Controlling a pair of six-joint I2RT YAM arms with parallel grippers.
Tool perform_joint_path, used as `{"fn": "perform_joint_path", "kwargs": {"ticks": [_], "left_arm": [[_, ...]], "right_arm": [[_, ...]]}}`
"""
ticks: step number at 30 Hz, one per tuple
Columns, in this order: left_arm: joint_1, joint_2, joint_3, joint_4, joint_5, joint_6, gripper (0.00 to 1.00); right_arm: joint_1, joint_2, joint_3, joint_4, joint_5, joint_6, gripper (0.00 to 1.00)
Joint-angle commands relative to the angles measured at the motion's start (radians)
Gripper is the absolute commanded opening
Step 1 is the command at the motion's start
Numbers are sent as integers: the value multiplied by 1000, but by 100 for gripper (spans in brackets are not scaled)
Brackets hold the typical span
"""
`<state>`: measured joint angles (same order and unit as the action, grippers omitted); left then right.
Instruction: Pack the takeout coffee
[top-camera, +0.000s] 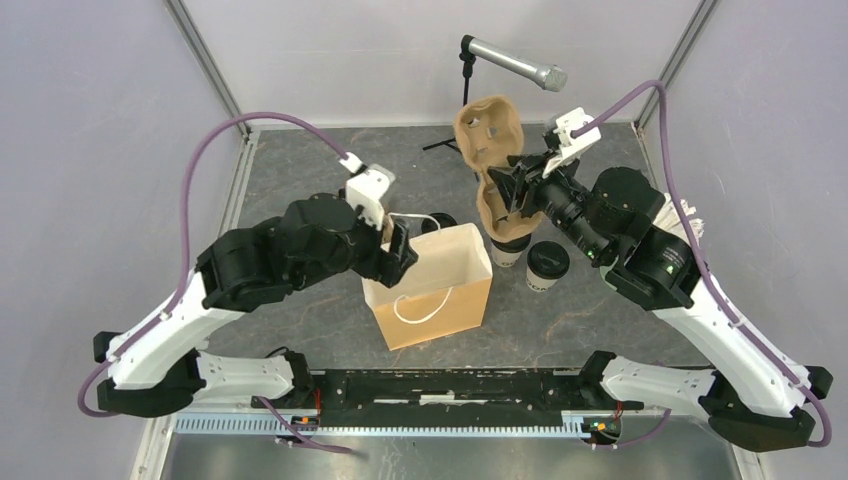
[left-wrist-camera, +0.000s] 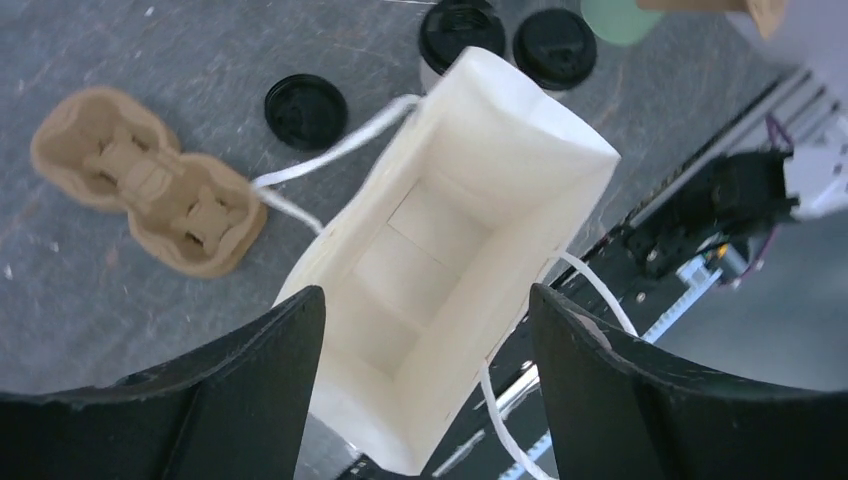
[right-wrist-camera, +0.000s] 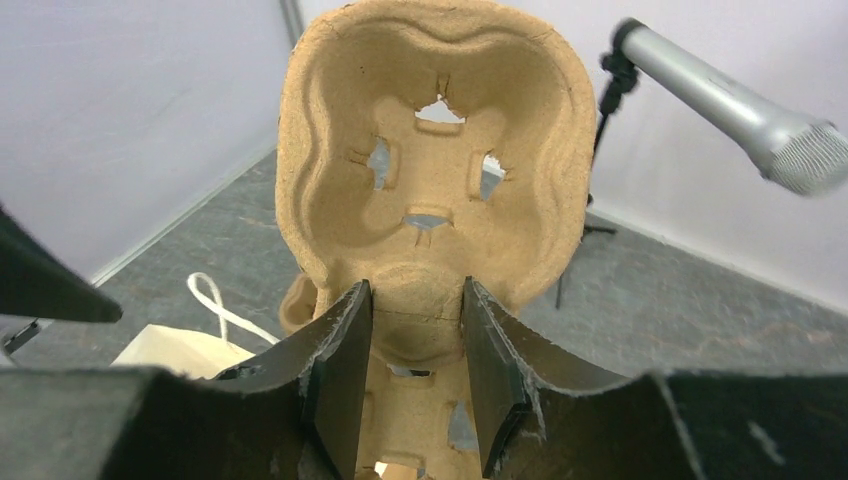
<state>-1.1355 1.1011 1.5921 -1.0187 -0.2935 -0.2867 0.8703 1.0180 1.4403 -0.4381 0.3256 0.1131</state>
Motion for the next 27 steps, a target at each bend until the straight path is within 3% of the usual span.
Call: {"fn": "perform_joint_path", "kwargs": {"ticks": [1,6,9,18,22,27], "left_arm": [[56,-4,85,-162,-113,-310,78],[138,17,155,-410,-163,-544,64],[168,5,172,-470,-162,-624,59],[273,-25,20,-409,25,-667,57],[324,-59,-71,-327,84,-667,48],[382,-67,-124,-296,135,-630,46]], "right_arm": [[4,12,6,120,-204,-102,44],[4,37,3,132,-321,-160,44],[4,33,-23,181,-400,-165,44],[4,40,-96,305,-587,-165,45],[6,41,-144,346,-645,-176,45],[7,39,-184,390,-674,-171,46]]}}
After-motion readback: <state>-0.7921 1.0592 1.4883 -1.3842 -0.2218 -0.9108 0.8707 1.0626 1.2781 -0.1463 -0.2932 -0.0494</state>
